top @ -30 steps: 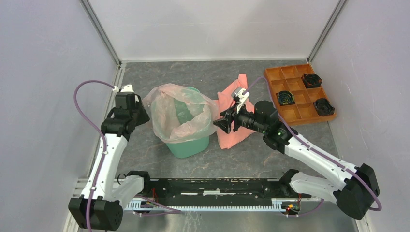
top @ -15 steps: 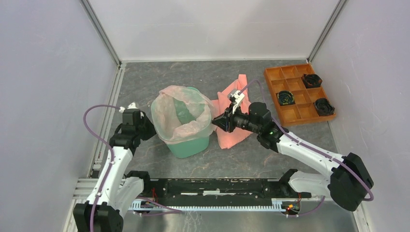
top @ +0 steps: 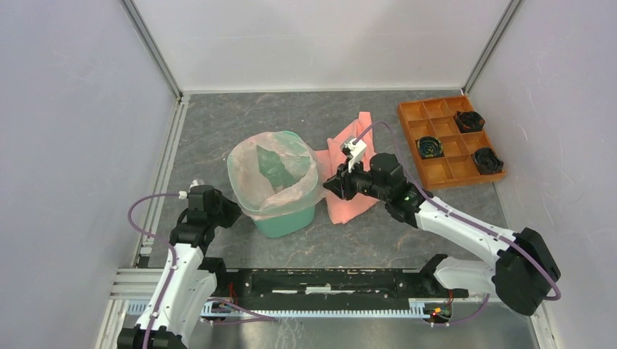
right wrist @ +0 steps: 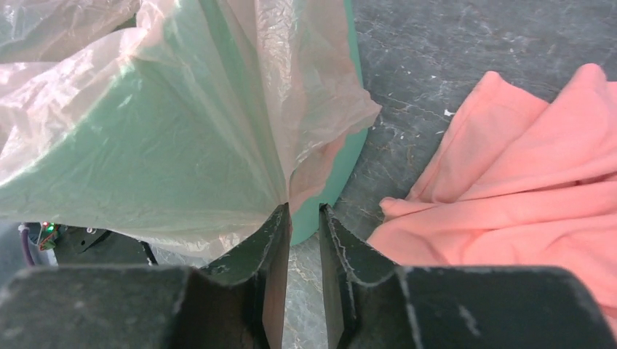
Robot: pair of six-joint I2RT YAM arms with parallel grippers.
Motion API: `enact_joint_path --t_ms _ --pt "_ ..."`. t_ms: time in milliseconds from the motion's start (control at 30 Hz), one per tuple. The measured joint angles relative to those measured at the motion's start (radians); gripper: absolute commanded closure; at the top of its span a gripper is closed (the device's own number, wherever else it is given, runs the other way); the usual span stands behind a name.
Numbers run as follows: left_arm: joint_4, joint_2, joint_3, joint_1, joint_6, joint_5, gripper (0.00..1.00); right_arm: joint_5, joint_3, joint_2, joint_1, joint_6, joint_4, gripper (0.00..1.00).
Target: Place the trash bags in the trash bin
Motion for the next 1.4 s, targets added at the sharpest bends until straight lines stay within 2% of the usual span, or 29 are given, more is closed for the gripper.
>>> enact_joint_path --t_ms 167,300,433,467,667,733,833,933,1033,1067,1167,1233,1333,1400 --pt "-0.010 -0.051 -0.024 0.000 -0.068 -0.001 0.98 -0.003 -0.033 -0.029 0.000 0.006 0.035 0.72" --pt "0.011 -0.085 -0.105 0.000 -0.137 0.021 0.98 -0.061 -0.049 0.055 0.000 0.056 0.120 0.72" --pt "0.011 -0.077 -0.114 0.000 -0.151 0.028 0.98 -0.067 -0.048 0.096 0.000 0.056 0.143 0.70" --pt "0.007 -0.078 -0.114 0.000 -0.151 0.027 0.98 -0.066 -0.044 0.098 0.000 0.050 0.134 0.67" --pt "-0.091 -0.142 -0.070 0.000 -0.153 -0.001 0.95 0.017 0.026 0.068 0.000 -0.030 -0.031 0.31" --pt "-0.135 -0.185 -0.050 0.000 -0.163 -0.019 0.87 0.067 0.048 0.029 0.000 -0.071 -0.109 0.21" --pt "-0.181 -0.252 -0.028 0.000 -0.187 -0.039 0.66 0.135 0.093 -0.031 0.000 -0.131 -0.215 0.12" --pt "-0.245 -0.281 -0.008 0.000 -0.208 -0.060 0.42 0.167 0.149 -0.069 0.000 -0.179 -0.291 0.08" --pt "-0.344 -0.306 0.047 0.000 -0.218 -0.108 0.26 0.152 0.182 -0.091 0.000 -0.201 -0.318 0.08" --pt "-0.380 -0.319 0.081 0.000 -0.219 -0.135 0.22 0.139 0.184 -0.093 0.000 -0.203 -0.318 0.09" --pt "-0.466 -0.355 0.207 0.000 -0.217 -0.225 0.14 0.105 0.183 -0.090 0.000 -0.199 -0.322 0.19" --pt "-0.502 -0.360 0.314 0.000 -0.197 -0.297 0.12 0.082 0.182 -0.085 0.000 -0.195 -0.323 0.24" --pt "-0.484 -0.360 0.430 0.000 -0.102 -0.335 0.09 0.070 0.183 -0.074 0.001 -0.192 -0.328 0.24" --pt "-0.396 -0.360 0.509 0.000 0.017 -0.314 0.09 0.071 0.193 -0.067 0.001 -0.192 -0.344 0.23"
